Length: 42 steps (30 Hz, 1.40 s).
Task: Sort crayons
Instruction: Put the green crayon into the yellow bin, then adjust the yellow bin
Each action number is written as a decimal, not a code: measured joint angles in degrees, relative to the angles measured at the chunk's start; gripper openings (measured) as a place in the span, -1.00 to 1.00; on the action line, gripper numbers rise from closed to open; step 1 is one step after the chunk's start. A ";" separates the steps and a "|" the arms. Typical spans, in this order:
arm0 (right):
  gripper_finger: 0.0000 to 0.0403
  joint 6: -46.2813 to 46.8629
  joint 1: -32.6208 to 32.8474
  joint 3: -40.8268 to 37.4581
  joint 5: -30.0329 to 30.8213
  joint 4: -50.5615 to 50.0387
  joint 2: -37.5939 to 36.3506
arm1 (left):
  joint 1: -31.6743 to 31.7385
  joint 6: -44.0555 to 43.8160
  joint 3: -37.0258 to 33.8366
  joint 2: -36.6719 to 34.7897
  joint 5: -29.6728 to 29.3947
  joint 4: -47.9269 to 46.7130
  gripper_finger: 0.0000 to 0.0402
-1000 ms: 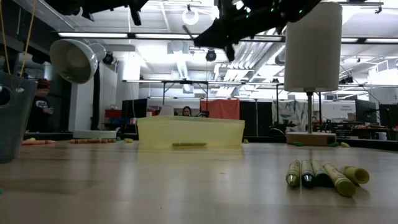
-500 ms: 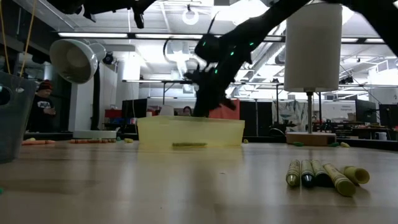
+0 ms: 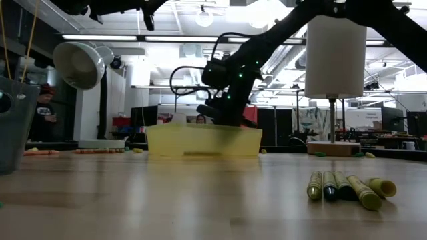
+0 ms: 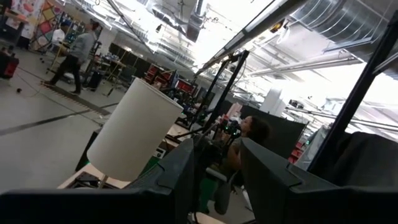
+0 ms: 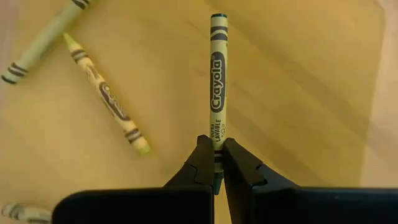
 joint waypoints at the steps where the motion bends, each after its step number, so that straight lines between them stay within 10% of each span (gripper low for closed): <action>1: -1.00 -0.20 -0.13 0.01 0.00 -0.31 0.00 | 0.00 0.14 0.00 0.00 0.00 -0.02 -0.42; 17: -0.21 -7.62 -4.76 -0.12 -0.37 -1.94 -5.81 | 0.00 1.50 -0.02 0.00 -0.02 -1.17 -0.42; 29: -0.96 -9.05 -7.34 -0.67 -0.69 -9.89 -5.84 | 0.00 1.53 -0.02 0.00 -0.02 -1.29 -0.42; 42: -0.99 -14.16 -3.54 -0.65 4.17 -26.53 -9.41 | 0.00 4.53 -0.02 0.00 -0.02 -5.88 -0.42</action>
